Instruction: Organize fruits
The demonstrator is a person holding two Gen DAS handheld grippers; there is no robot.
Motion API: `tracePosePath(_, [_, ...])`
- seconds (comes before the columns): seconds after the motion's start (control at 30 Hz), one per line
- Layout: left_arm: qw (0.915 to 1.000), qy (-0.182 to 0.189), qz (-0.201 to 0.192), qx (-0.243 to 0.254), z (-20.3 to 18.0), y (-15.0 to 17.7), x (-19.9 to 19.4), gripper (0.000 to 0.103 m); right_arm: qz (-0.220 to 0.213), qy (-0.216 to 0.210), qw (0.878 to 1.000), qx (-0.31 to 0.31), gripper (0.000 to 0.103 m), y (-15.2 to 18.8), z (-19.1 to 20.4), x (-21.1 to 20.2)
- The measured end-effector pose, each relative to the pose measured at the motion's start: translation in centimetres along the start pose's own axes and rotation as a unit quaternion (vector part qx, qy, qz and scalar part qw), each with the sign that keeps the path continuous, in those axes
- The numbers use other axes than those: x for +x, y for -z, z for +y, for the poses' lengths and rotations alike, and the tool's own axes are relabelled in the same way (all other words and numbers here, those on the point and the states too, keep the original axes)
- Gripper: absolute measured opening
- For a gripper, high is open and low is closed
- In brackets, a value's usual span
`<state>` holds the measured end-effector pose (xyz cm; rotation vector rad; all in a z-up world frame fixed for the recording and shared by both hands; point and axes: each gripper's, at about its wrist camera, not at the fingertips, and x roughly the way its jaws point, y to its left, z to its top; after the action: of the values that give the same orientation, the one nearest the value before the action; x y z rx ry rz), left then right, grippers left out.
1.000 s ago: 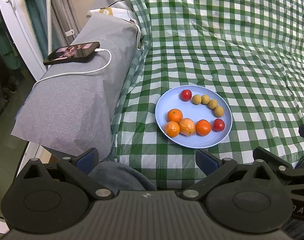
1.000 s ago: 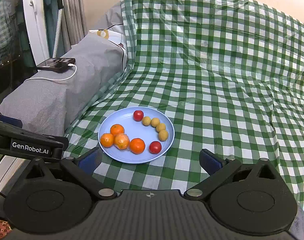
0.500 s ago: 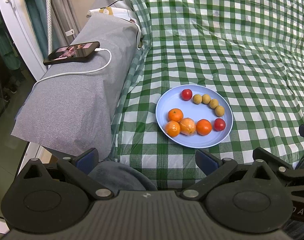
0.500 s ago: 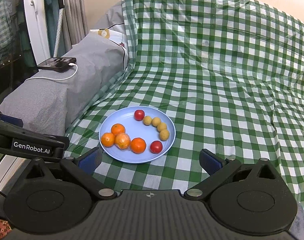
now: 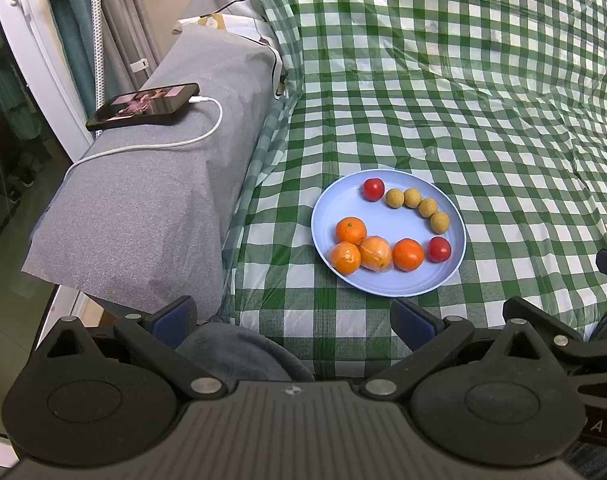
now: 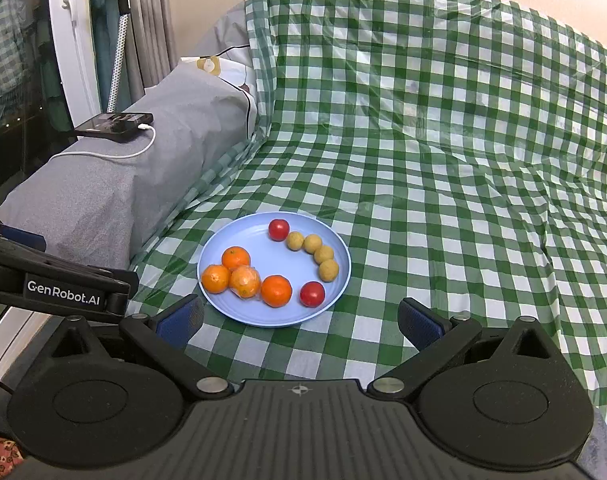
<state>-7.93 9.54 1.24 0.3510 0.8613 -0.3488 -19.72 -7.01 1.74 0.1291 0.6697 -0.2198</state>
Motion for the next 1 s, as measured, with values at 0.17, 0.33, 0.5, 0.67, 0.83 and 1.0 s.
tracePosePath(0.17, [1.0,0.0,0.0,0.001,0.06,-0.02,0.03,0.103,0.0,0.0,1.0,0.001,0.102,0.0,0.0,0.0])
tracePosePath(0.33, [1.0,0.0,0.0,0.0,0.01,-0.05,0.0,0.103,0.0,-0.001,1.0,-0.001,0.102,0.0,-0.18,-0.04])
tracePosePath(0.5, [1.0,-0.001,0.001,0.001,0.04,-0.15,0.08,0.103,0.001,-0.001,1.0,0.0,0.102,0.0,-0.15,-0.02])
tracePosePath(0.67, [1.0,-0.001,0.0,0.001,0.0,-0.13,0.06,0.103,0.001,-0.001,1.0,0.0,0.102,0.0,-0.17,0.0])
tracePosePath(0.83, [1.0,-0.002,0.001,0.001,-0.03,-0.12,0.03,0.103,0.001,-0.002,1.0,0.0,0.102,0.01,-0.19,0.04])
tracePosePath(1.0, [1.0,-0.004,0.0,0.004,0.08,-0.18,0.22,0.103,0.001,-0.002,1.0,0.0,0.102,0.01,-0.26,0.03])
